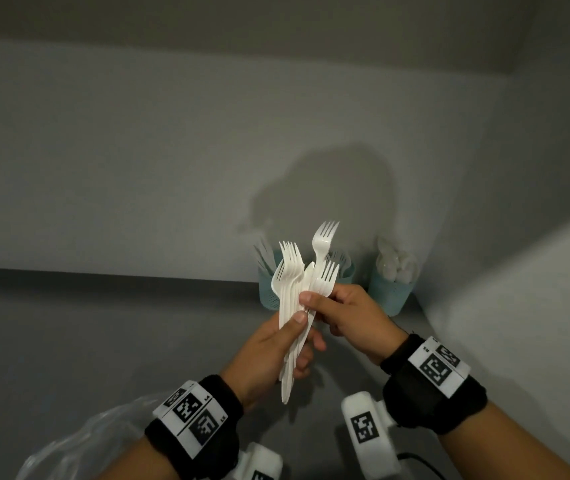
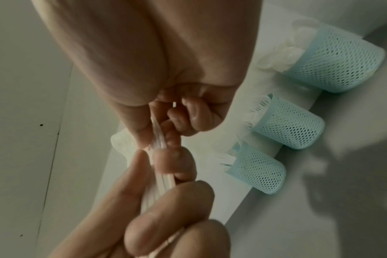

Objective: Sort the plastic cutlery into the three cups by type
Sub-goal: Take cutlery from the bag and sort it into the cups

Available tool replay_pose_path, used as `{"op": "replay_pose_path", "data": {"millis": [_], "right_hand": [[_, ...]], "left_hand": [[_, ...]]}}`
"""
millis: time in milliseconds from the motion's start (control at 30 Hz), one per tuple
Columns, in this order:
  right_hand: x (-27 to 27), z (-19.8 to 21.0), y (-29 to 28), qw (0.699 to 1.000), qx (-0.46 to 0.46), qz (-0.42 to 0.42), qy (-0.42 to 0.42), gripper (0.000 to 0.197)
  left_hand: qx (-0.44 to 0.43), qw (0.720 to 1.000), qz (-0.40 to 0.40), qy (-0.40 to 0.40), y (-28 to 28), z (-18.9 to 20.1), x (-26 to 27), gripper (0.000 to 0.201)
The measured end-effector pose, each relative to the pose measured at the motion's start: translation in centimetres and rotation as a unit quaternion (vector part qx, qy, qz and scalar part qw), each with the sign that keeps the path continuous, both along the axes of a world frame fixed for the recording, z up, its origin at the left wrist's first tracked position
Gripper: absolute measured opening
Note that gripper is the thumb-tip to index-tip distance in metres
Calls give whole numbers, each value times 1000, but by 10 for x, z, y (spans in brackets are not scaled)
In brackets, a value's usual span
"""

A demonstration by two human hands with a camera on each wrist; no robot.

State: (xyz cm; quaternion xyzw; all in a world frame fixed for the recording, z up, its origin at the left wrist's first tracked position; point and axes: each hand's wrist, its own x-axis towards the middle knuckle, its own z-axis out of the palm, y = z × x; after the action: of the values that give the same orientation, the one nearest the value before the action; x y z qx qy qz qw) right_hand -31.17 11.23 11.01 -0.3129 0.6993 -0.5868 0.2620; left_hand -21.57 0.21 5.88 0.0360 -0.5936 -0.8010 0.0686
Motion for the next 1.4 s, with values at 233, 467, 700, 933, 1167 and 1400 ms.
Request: {"op": "replay_pose_path", "data": {"millis": [233, 467, 700, 933, 1167, 1400], "right_hand": [[-8, -3, -1, 999, 32, 18, 17, 19], [-14, -8, -6, 999, 24, -8, 41, 22], [-17, -12, -11, 999, 21, -27, 26, 13], [-27, -10, -17, 998, 1, -58, -33, 7], [-115, 12, -30, 957, 34, -276, 78, 7], [-163, -30, -59, 892, 351, -181, 222, 29]], "left_hand": [[-11, 1000, 9, -14, -6, 2, 0, 38], [-61, 998, 12, 1, -9, 2, -2, 33], [-49, 997, 55, 6, -6, 2, -6, 27], [-38, 995, 84, -26, -17, -5, -19, 21], [-61, 978, 191, -58, -51, -23, -35, 12], [-47, 986, 162, -14, -59, -20, -44, 14]]}}
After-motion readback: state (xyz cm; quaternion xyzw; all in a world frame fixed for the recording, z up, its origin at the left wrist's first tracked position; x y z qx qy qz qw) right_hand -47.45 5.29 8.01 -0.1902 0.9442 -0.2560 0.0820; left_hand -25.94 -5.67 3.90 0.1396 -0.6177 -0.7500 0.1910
